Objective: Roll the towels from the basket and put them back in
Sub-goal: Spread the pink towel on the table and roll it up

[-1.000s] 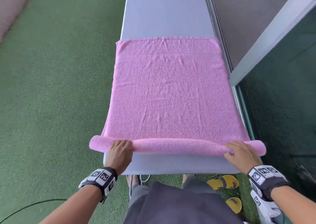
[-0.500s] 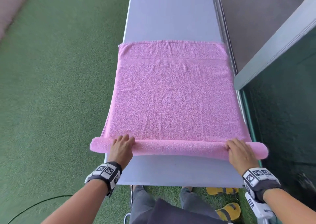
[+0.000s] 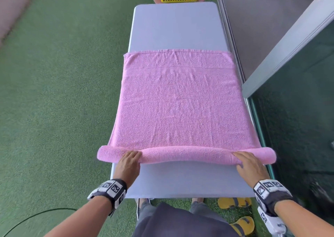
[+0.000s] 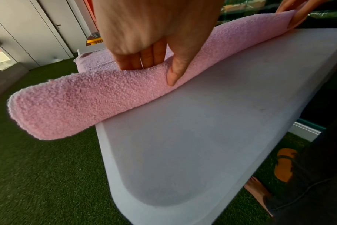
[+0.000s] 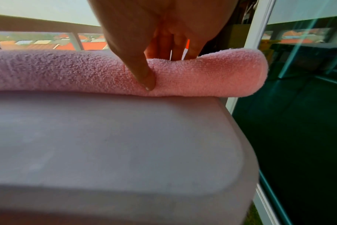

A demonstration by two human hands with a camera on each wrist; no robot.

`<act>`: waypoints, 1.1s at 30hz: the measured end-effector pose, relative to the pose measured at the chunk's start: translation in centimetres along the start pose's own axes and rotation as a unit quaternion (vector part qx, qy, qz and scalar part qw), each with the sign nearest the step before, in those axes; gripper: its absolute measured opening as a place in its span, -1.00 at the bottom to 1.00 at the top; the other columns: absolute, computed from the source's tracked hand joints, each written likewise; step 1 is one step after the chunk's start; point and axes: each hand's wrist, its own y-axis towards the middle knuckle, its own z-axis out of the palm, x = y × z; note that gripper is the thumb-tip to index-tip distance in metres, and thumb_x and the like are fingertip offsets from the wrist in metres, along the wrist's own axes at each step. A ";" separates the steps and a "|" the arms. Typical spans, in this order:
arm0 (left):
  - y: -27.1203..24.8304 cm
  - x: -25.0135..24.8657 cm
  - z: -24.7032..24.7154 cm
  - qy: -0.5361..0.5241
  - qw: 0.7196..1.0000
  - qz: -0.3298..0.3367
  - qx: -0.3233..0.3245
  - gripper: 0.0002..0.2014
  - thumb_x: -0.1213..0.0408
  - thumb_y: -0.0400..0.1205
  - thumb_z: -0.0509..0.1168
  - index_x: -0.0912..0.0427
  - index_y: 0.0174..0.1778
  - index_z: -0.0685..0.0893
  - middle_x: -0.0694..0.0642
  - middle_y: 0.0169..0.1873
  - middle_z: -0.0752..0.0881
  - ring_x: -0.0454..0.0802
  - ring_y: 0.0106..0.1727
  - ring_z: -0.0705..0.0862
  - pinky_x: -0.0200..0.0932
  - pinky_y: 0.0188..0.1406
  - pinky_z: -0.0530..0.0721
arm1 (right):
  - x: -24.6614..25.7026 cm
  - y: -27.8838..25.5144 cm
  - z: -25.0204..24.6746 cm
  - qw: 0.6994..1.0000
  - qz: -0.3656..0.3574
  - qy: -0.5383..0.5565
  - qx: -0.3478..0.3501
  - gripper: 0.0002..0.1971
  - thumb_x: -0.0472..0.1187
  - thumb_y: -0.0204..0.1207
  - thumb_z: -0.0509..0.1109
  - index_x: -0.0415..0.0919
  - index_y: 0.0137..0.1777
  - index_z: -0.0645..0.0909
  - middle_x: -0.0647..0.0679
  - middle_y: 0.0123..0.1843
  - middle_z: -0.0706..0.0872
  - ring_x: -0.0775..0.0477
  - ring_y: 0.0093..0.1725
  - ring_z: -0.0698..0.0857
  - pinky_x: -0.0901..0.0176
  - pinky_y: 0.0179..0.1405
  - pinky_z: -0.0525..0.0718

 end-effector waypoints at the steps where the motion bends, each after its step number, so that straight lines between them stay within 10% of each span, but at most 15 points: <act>1: -0.6 0.1 0.3 -0.004 1.000 0.003 -0.003 -0.58 0.53 0.23 0.60 0.28 0.00 0.74 0.13 -0.10 0.79 0.05 -0.07 0.76 -0.04 0.02 0.74 | 0.0 -0.9 0.2 1.000 0.001 0.006 -0.001 -0.51 -0.40 0.42 0.42 -0.16 0.38 0.61 -0.05 0.33 0.67 -0.07 0.33 0.61 0.02 0.44 0.46; 11: -6.5 0.0 1.4 -0.028 1.000 0.006 0.002 -0.70 0.23 0.47 0.15 0.21 -0.02 0.74 0.06 -0.08 0.79 0.00 -0.05 0.74 -0.06 0.03 0.70 | -0.2 -7.8 1.9 0.999 0.018 0.026 0.031 -0.62 -0.38 0.43 0.42 -0.16 0.26 0.70 -0.01 0.23 0.73 -0.04 0.25 0.65 -0.05 0.41 0.51; 16: -3.9 0.4 0.7 -0.051 0.998 -0.024 0.015 -0.72 0.54 0.33 0.53 0.17 -0.11 0.76 0.03 -0.23 0.78 -0.03 -0.22 0.72 -0.07 -0.14 0.72 | -0.6 -4.5 0.8 0.999 0.004 -0.014 0.053 -0.63 -0.37 0.47 0.36 -0.13 0.26 0.70 0.00 0.20 0.74 -0.06 0.20 0.64 -0.01 0.31 0.54; 25: -1.6 -0.3 1.2 0.012 0.998 -0.067 -0.010 -0.78 0.49 0.46 0.36 0.12 -0.15 0.51 0.02 -0.26 0.55 -0.02 -0.27 0.45 -0.02 -0.25 0.57 | 0.9 -0.7 0.6 0.999 -0.022 -0.037 -0.017 -0.70 -0.37 0.34 0.52 -0.04 -0.28 0.45 0.07 -0.25 0.53 -0.08 -0.22 0.53 0.02 -0.18 0.55; 28: -3.3 -1.2 1.7 0.010 0.997 -0.078 -0.013 -0.86 0.39 0.53 0.07 0.13 -0.10 0.49 0.02 -0.22 0.52 -0.04 -0.25 0.39 -0.05 -0.28 0.56 | 0.9 -2.9 1.3 0.999 -0.025 -0.025 -0.039 -0.84 -0.35 0.44 0.38 -0.06 -0.09 0.57 0.01 -0.11 0.65 -0.15 -0.07 0.63 -0.11 -0.05 0.64; 33: -5.7 -0.6 2.9 0.007 0.997 -0.073 0.002 -0.45 0.49 0.40 0.27 0.28 0.38 0.52 0.22 0.28 0.58 0.18 0.29 0.48 0.19 0.30 0.58 | -0.5 -5.0 2.1 0.999 -0.021 -0.028 0.021 -0.37 -0.28 0.27 0.55 -0.13 0.40 0.56 0.04 0.32 0.63 -0.07 0.29 0.60 -0.15 0.31 0.60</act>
